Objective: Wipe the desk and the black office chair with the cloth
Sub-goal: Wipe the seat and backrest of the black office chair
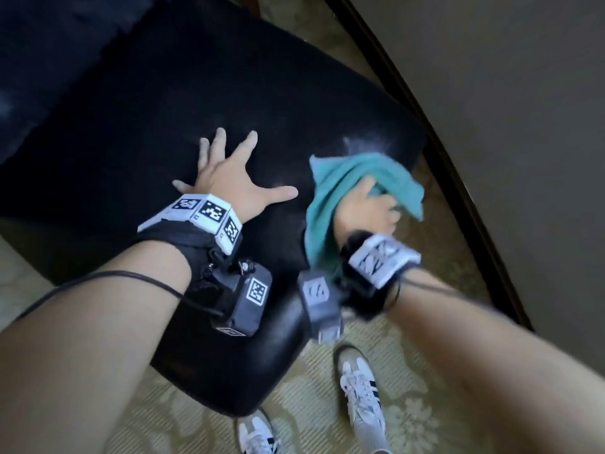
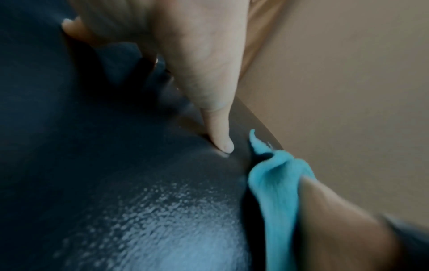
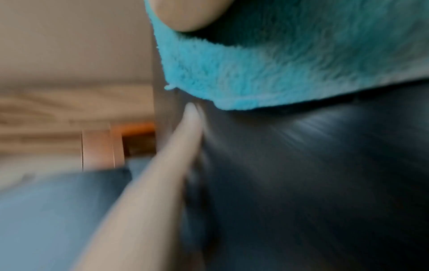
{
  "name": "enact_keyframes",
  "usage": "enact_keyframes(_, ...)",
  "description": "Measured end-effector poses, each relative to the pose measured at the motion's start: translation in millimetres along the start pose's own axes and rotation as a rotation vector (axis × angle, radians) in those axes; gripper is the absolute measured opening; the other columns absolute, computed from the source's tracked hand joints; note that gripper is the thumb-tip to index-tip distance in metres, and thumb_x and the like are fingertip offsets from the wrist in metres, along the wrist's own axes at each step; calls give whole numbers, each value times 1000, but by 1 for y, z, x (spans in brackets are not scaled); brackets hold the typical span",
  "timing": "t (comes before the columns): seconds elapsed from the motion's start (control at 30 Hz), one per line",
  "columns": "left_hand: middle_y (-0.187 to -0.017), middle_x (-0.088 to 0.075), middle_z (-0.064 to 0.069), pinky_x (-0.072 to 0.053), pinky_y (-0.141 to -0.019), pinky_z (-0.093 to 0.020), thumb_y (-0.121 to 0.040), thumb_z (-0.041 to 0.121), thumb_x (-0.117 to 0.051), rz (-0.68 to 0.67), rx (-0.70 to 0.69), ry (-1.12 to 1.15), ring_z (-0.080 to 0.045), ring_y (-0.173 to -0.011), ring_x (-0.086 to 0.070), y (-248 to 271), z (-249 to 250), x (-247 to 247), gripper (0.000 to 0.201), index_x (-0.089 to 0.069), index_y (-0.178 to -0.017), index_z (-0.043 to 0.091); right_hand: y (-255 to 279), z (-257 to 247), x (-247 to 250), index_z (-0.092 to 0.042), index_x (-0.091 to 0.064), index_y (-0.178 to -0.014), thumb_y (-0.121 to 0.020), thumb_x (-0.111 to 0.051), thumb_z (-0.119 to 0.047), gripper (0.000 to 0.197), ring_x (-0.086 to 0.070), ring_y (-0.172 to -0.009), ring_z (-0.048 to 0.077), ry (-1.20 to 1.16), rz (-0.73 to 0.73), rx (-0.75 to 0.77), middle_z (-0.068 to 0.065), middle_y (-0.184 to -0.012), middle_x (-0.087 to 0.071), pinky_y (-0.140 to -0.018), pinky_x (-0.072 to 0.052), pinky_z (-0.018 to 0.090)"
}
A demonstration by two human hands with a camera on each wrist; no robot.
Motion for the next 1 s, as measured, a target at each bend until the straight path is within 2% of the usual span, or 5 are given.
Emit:
enact_keyframes(0.33,-160,11,9,-6,-106,-73,-75,53,-68,16,103,32,-16,-147,14,-6,7,-5,92,-12,-148,49,12,-11,-13,-19,-1,-154,-83,-40,-74,97,-27,-136,36,98,172,48,21,-153,-18,-110,-27,49)
enact_keyframes(0.53,-160,7,7,-7,-104,-76,-60,76,-68,43,118,75,-18,-147,13,-16,18,-1,107,-13,-147,49,-86,-78,5,-25,-1,-154,-82,-26,-80,93,-36,-126,36,0,170,-107,16,-147,-29,-105,-24,48)
enact_keyframes(0.73,-160,10,7,-9,-103,-77,-68,65,-70,14,152,43,-18,-147,14,-12,12,-3,99,-12,-147,49,-3,-39,-15,-10,-13,-153,-89,-23,-69,88,-29,-137,37,178,303,117,25,-151,-25,-111,-26,48)
enact_keyframes(0.9,-160,10,6,-8,-103,-77,-63,74,-68,0,138,58,-19,-147,15,-20,21,-1,105,-10,-147,49,-113,-90,23,-8,-49,-137,-99,-39,-41,51,-59,-101,37,-108,621,-120,24,-118,-58,-86,-42,39)
enact_keyframes(1.0,-160,12,5,-6,-101,-78,-62,76,-66,9,152,58,-21,-146,17,-23,22,-1,107,-8,-147,49,-135,-93,20,-21,-26,-150,-101,-21,-52,59,-46,-125,33,-169,152,-160,17,-142,-44,-104,-30,40)
Point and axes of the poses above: each hand's wrist, its own y-axis away from the middle knuckle, its own x-axis out of the back of the hand, z = x × y, the point moved 4 cm from there along -y, towards the middle knuckle
